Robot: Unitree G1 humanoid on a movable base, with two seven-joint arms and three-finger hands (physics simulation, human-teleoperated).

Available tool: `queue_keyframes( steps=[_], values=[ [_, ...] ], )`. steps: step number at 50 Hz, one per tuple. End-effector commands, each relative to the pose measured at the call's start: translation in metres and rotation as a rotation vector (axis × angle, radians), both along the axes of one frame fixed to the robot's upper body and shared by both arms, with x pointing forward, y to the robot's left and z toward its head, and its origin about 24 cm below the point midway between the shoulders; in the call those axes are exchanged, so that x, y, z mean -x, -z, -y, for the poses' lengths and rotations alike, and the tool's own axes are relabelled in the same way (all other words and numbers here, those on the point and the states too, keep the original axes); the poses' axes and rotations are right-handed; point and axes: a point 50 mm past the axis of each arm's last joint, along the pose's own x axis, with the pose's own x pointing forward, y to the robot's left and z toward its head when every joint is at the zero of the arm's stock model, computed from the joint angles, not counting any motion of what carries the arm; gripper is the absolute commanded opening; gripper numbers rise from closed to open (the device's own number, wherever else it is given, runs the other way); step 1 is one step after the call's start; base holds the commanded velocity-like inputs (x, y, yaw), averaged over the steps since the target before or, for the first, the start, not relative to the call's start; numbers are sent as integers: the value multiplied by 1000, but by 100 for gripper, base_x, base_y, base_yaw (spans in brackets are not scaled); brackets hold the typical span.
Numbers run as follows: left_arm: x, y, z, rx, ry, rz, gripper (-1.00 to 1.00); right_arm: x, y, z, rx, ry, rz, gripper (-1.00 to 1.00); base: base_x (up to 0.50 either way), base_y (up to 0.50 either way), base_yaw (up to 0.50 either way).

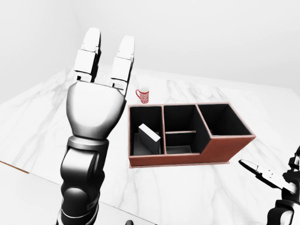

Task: Pick up the book and place it in the left compartment of the caddy.

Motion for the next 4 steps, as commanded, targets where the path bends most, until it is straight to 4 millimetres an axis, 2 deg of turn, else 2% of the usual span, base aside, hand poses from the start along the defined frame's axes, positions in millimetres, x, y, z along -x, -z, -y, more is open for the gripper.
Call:
queue_keyframes(
  steps=[1, 4],
  values=[
    [10, -4, -18, 231, 10, 80, 100, 1, -1, 1, 0, 12, 4, 100, 0, 0, 0],
    [9, 5, -21, 254, 29, 82, 100, 2, -3, 0, 8, 8, 10, 100, 0, 0, 0]
  ],
)
